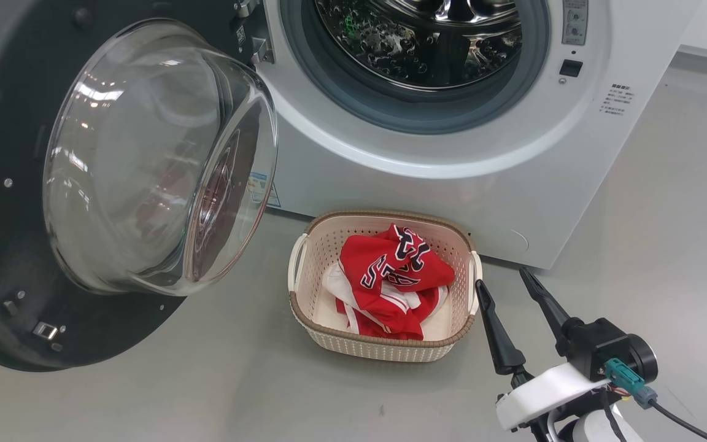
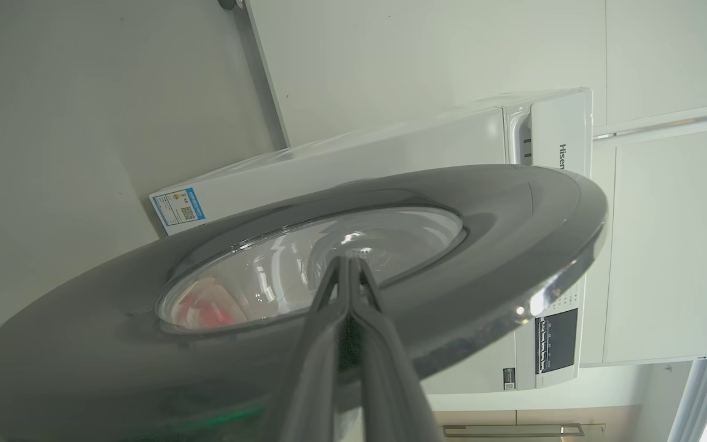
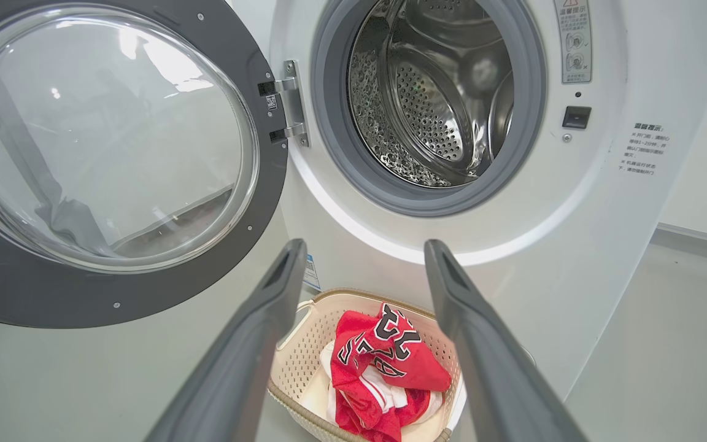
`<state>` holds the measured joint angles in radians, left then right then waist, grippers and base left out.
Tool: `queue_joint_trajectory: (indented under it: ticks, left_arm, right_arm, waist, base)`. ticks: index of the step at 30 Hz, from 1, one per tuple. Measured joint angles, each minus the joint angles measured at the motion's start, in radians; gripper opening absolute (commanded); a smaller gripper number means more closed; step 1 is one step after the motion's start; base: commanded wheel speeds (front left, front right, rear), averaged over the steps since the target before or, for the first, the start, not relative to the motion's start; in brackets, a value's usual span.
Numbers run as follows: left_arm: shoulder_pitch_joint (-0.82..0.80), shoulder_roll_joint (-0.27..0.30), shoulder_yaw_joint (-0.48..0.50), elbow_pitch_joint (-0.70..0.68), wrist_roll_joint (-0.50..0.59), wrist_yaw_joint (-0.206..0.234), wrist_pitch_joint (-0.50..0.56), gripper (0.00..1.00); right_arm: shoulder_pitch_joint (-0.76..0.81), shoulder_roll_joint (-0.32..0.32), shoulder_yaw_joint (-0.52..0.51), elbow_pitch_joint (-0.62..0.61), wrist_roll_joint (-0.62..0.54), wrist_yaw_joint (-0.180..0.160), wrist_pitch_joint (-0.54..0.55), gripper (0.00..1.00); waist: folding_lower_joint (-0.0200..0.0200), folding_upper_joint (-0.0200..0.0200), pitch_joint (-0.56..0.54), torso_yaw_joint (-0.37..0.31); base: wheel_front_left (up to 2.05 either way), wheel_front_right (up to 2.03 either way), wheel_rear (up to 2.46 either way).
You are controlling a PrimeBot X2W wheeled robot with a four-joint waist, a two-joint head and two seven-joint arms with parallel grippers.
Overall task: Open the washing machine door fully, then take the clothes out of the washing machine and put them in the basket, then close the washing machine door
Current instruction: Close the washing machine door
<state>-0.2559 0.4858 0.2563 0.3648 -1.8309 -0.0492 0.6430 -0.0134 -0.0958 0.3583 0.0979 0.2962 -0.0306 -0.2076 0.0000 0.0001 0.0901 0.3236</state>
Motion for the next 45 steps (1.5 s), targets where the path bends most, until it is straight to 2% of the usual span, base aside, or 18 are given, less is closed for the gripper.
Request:
queue_joint_trajectory:
  ticks: [15, 35, 45]
  left_arm:
    - [0.024, -0.005, -0.005, -0.024, -0.036, -0.037, 0.1, 0.0]
    - [0.052, -0.085, -0.062, -0.165, -0.126, -0.063, 0.25, 0.0]
    - [0.08, -0.112, -0.083, -0.266, -0.132, -0.071, 0.311, 0.0]
  right_arm:
    - [0.0, -0.001, -0.029, -0.007, 0.0, -0.018, 0.0, 1.0]
    - [-0.005, -0.008, -0.042, -0.019, 0.0, -0.026, -0.001, 1.0]
    - [-0.021, -0.006, -0.039, -0.024, 0.0, -0.034, -0.002, 1.0]
  waist:
    - [0.0, 0.0, 0.013, -0.007]
    - [0.0, 0.0, 0.037, -0.015]
    - [0.0, 0.0, 0.049, -0.046]
  base:
    - [0.0, 0.0, 0.0]
    - [0.0, 0.0, 0.0]
    - [0.0, 0.0, 0.0]
